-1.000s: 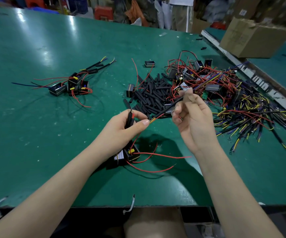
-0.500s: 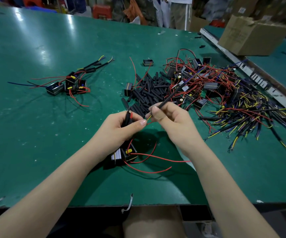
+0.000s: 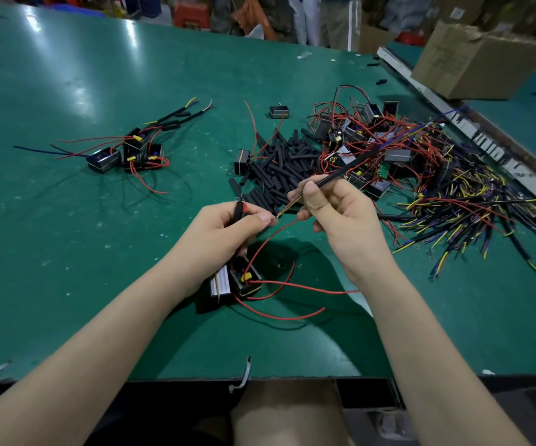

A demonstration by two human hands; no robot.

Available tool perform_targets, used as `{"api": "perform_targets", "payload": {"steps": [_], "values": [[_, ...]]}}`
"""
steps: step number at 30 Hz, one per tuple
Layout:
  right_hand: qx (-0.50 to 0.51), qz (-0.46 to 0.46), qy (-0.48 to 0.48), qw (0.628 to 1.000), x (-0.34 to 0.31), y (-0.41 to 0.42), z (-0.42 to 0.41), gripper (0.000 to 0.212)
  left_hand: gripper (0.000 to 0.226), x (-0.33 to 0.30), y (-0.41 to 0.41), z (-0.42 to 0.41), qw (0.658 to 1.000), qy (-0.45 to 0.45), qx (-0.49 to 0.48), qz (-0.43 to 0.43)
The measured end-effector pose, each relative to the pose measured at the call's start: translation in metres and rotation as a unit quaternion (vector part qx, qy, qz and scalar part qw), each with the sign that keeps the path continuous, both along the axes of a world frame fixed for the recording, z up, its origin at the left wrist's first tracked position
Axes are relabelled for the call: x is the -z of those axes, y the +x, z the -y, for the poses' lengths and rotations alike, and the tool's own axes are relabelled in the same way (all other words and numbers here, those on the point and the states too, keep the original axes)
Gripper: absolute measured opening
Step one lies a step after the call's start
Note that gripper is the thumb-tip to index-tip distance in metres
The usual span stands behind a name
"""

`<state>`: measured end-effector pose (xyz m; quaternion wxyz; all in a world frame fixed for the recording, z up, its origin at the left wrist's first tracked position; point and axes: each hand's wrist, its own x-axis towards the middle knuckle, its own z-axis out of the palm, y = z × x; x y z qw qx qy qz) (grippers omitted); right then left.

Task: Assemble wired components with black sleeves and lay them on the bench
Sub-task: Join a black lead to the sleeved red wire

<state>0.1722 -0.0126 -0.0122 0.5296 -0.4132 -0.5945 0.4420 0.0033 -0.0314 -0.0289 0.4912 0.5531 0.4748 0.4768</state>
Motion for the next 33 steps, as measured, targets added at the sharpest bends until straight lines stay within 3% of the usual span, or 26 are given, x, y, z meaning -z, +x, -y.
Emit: {"api": "perform_targets", "payload": {"steps": [16, 22, 33], "values": [[-0.068, 0.165, 0.079, 0.981, 0.009, 0.008, -0.003, 0.011, 0.015, 0.001, -0.001, 0.0, 1.0, 0.026, -0.016, -0.002], [-0.088, 0.075, 0.041, 0.992, 0.008, 0.006, -0.002, 0.023, 0.016, 0.003, -0.001, -0.001, 1.0, 0.026, 0.01, -0.007], [0.012, -0.034, 0.027, 0.999, 0.0, 0.004, -0.001, 0.024, 0.024, 0.011, 0.004, 0.001, 0.996, 0.019, 0.066, -0.064]]}}
